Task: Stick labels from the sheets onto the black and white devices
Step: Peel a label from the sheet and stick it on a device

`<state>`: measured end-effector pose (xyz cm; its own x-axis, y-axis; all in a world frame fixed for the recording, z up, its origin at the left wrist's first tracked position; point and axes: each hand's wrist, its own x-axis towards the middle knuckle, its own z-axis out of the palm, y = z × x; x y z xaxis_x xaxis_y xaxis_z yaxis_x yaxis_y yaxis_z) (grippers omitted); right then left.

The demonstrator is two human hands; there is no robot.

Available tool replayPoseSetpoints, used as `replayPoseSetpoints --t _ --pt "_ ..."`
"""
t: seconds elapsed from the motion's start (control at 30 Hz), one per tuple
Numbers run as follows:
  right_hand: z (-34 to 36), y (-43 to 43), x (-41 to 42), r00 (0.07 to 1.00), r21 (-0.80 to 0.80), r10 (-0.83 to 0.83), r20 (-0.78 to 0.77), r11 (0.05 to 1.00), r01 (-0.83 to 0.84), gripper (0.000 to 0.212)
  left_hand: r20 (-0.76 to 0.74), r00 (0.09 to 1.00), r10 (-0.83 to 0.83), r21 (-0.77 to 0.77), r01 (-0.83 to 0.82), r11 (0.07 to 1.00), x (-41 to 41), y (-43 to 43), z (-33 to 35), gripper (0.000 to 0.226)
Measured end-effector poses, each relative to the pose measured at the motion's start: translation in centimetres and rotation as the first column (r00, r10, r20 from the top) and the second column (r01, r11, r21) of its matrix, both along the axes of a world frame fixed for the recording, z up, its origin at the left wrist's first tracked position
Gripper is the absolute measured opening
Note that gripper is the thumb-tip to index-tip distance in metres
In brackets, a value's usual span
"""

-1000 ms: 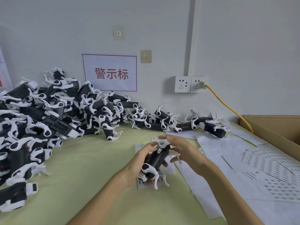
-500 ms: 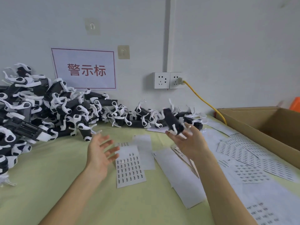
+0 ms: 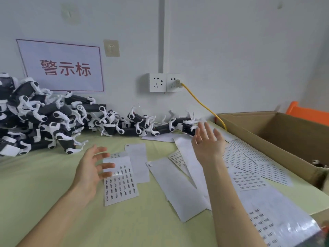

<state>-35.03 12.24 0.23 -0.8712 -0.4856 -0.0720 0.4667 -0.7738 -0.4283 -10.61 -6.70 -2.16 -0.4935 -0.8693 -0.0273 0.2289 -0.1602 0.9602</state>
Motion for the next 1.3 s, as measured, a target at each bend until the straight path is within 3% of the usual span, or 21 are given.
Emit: replayPoseSetpoints --t 0.07,0.17,0.27,0.33,0.43,0.5,0.6,0.67,0.8,1.07,1.17,1.3 --pt "0.4 -0.9 0.8 0.99 0.288 -0.007 -0.138 0.957 0.047 0.029 0.01 0.999 0.032 0.005 -0.032 0.999 -0.1 -0.1 0.0 0.024" --pt "0.3 -2.8 2.8 0.893 0.611 0.088 -0.441 0.758 0.227 0.022 0.028 0.997 0.065 0.006 -0.066 0.998 0.1 -0.2 0.2 0.019" --pt "-0.4 -4.9 5.8 0.702 0.671 0.3 -0.646 0.662 0.335 0.02 0.039 0.993 0.113 0.023 -0.114 0.993 0.6 -0.8 0.5 0.021" --pt "-1.2 -6.2 7.6 0.519 0.678 0.451 -0.726 0.596 0.429 0.02 0.005 0.99 0.14 0.042 -0.14 0.989 0.9 -1.5 0.6 0.021" --pt "-3.1 -7.8 9.9 0.217 0.62 0.63 -0.746 0.536 0.574 0.032 -0.093 0.989 0.114 0.122 -0.103 0.987 1.7 -2.6 1.0 0.027" --pt "-4.1 -8.3 11.0 0.129 0.596 0.661 -0.739 0.553 0.582 0.03 -0.217 0.973 0.082 0.242 -0.028 0.97 2.4 -3.4 1.1 0.029" --pt "-4.6 -8.4 11.8 0.155 0.56 0.603 -0.783 0.574 0.597 0.018 -0.369 0.922 0.117 0.381 0.035 0.924 3.5 -4.4 1.0 0.026" --pt "-4.5 -8.3 11.8 0.177 0.536 0.56 -0.809 0.582 0.611 0.017 -0.434 0.887 0.159 0.447 0.059 0.892 4.1 -4.9 1.0 0.036" --pt "-4.5 -8.3 12.2 0.19 0.512 0.506 -0.841 0.633 0.581 0.023 -0.432 0.891 0.141 0.469 0.088 0.879 4.6 -6.2 2.1 0.049" --pt "-4.2 -8.2 12.7 0.096 0.458 0.49 -0.866 0.703 0.544 0.023 -0.205 0.964 0.171 0.523 -0.04 0.852 3.0 -9.9 5.5 0.061" --pt "-4.2 -8.0 12.5 0.072 0.445 0.496 -0.865 0.696 0.563 0.023 -0.112 0.976 0.188 0.477 -0.113 0.872 2.3 -10.9 5.4 0.049" --pt "-4.2 -7.8 12.8 -0.031 0.441 0.548 -0.836 0.704 0.557 0.023 -0.009 0.965 0.264 0.413 -0.236 0.879 2.1 -11.7 5.0 0.023"
